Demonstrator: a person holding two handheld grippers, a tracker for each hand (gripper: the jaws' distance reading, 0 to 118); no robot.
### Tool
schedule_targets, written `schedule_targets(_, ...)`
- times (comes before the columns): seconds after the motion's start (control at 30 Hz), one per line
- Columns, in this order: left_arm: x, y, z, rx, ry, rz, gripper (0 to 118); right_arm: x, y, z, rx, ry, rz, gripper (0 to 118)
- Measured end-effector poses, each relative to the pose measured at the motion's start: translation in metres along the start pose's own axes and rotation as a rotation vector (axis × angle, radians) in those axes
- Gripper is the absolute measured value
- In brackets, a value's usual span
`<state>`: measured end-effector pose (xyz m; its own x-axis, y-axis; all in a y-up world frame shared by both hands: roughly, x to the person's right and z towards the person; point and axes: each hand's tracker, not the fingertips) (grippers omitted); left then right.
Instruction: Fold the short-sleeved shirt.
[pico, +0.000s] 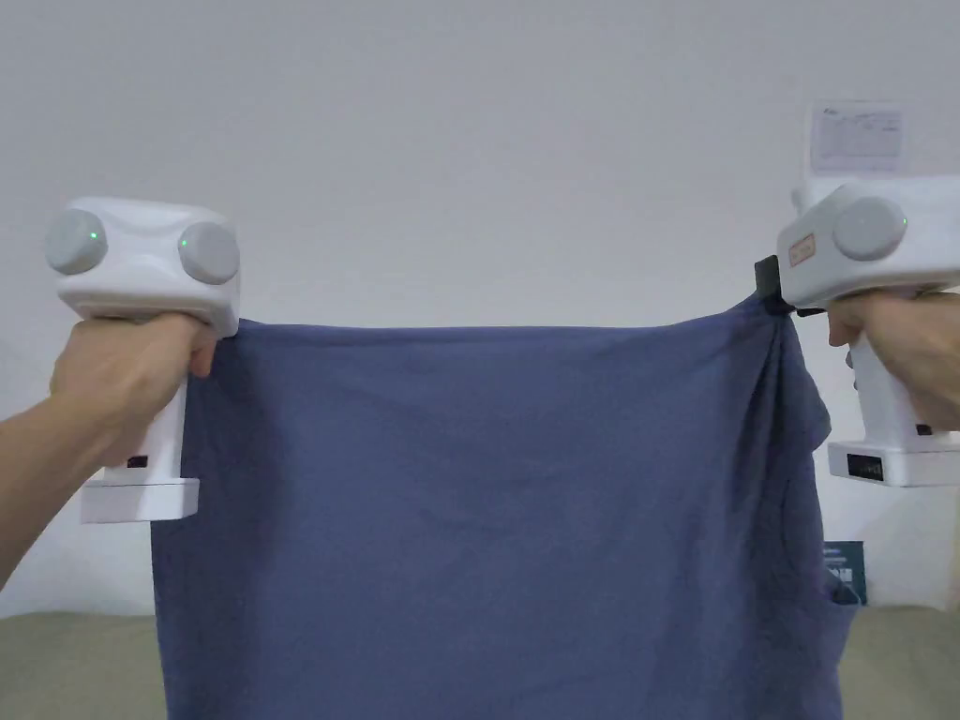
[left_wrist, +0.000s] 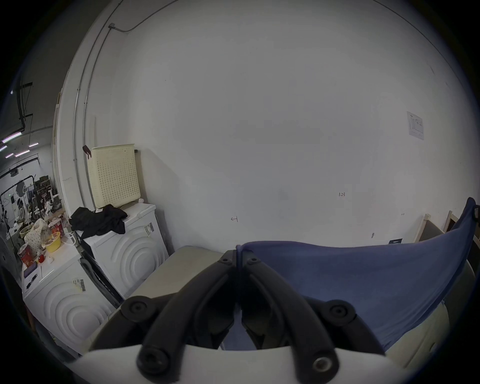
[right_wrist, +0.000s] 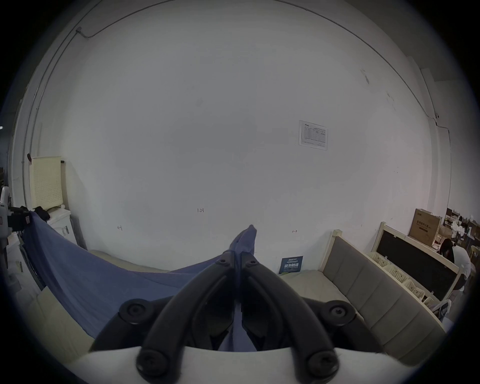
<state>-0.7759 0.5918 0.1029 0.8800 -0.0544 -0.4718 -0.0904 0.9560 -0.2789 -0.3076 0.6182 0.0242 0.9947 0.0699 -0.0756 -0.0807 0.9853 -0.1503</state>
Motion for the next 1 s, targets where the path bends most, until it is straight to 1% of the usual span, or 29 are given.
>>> schedule_targets(0.07,0.004,-0.006,-0.016,-0.004,0.008,-0.006,2,-0.004,-0.004,-0.013,-0.003,-0.001,0.001,5)
schedule_targets(0.27,0.010,-0.037,-0.055,0.023,0.025,-0.019,1,-0.017,-0.037,-0.046,-0.002,-0.005,0.053,5)
schedule_targets(0.3,0.010,-0.046,-0.063,0.018,0.021,-0.011,1,-0.018,-0.047,-0.052,-0.007,-0.009,0.052,5)
schedule_targets(0.33,0.011,-0.057,-0.070,-0.003,0.014,-0.019,1,-0.018,-0.057,-0.058,-0.016,-0.009,0.035,5)
schedule_targets(0.43,0.014,-0.094,-0.090,-0.062,0.000,-0.059,2,-0.021,-0.096,-0.074,-0.073,-0.004,0.016,5)
schedule_targets(0.57,0.015,-0.164,-0.108,-0.125,-0.012,-0.095,1,-0.024,-0.174,-0.082,-0.187,0.013,0.027,5)
schedule_targets(0.6,0.014,-0.184,-0.111,-0.162,-0.026,-0.112,1,-0.025,-0.197,-0.079,-0.230,0.015,0.018,5)
schedule_targets(0.63,0.011,-0.203,-0.112,-0.198,-0.037,-0.136,1,-0.023,-0.220,-0.074,-0.252,0.038,-0.006,5)
schedule_targets(0.67,0.009,-0.221,-0.112,-0.220,-0.050,-0.146,1,-0.022,-0.236,-0.068,-0.274,0.040,-0.009,5)
schedule_targets(0.7,0.006,-0.242,-0.108,-0.250,-0.058,-0.168,1,-0.021,-0.262,-0.058,-0.306,0.063,-0.004,5)
schedule_targets(0.73,0.002,-0.261,-0.102,-0.262,-0.072,-0.165,1,-0.021,-0.285,-0.048,-0.333,0.063,-0.023,5)
schedule_targets(0.77,-0.004,-0.279,-0.093,-0.288,-0.069,-0.184,1,-0.020,-0.306,-0.036,-0.391,0.074,0.012,5)
schedule_targets(0.8,-0.010,-0.297,-0.083,-0.302,-0.086,-0.176,1,-0.018,-0.328,-0.020,-0.384,0.078,-0.016,5)
schedule_targets(0.83,-0.015,-0.312,-0.072,-0.322,-0.086,-0.199,1,-0.017,-0.344,-0.004,-0.429,0.090,-0.004,5)
schedule_targets(0.87,-0.023,-0.330,-0.058,-0.320,-0.084,-0.194,1,-0.014,-0.362,0.015,-0.442,0.109,-0.022,5)
schedule_targets(0.9,-0.030,-0.347,-0.041,-0.372,-0.096,-0.198,1,-0.012,-0.378,0.034,-0.476,0.115,-0.032,5)
schedule_targets(0.93,-0.038,-0.363,-0.025,-0.404,-0.117,-0.191,1,-0.010,-0.394,0.052,-0.504,0.150,-0.027,5)
schedule_targets(1.0,-0.053,-0.395,0.006,-0.458,-0.134,-0.202,1,-0.002,-0.420,0.082,-0.538,0.146,0.013,5)
